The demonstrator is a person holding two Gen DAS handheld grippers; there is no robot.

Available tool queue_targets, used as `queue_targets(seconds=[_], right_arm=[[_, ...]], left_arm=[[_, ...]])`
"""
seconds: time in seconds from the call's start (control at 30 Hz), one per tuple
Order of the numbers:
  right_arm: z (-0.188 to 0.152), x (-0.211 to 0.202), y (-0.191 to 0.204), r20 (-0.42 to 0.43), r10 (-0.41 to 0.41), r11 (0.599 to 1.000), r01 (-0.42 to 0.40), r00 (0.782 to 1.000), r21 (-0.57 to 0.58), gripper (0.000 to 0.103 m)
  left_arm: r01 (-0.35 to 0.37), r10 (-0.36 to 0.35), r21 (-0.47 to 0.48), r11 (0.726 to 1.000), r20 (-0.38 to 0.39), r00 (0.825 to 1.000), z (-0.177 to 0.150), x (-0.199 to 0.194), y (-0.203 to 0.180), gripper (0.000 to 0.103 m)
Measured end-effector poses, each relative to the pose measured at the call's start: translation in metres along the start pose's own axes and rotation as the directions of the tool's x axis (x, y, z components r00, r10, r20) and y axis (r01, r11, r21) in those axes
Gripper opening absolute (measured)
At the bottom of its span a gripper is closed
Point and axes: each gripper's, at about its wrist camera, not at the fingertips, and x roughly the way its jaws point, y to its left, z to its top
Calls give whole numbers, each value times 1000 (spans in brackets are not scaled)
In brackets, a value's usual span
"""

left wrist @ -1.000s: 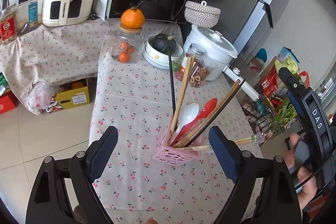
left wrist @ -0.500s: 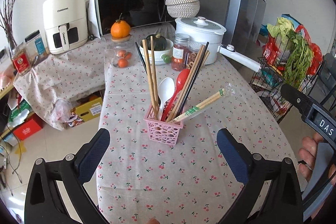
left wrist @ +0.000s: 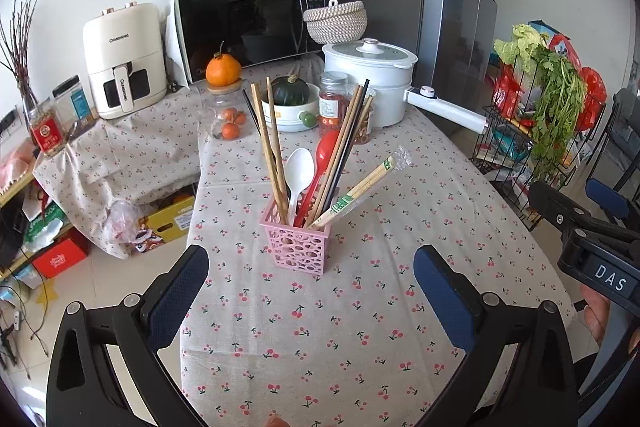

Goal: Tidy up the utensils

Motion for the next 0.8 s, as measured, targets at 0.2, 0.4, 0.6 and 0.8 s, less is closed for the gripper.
queue_targets(seconds=[0.2,0.4,0.6,0.8], right_arm=[[0,4,1,-22,13,1000,-13,1000,-1,103],[-1,6,1,-29,11,1000,-11,1000,2,103],[-1,9,1,-38,6,1000,-5,999,11,103],[-2,12,3,-45,-8,1000,8,999,11,103]], left_arm=[[-5,5,-7,1000,6,1000,3,2,-1,103],[-11,11,-2,1000,-5,1000,2,5,-2,103],[-13,12,-16,1000,-12,1000,3,9,2,103],[6,-5,-46,999,20,1000,5,4,7,103]])
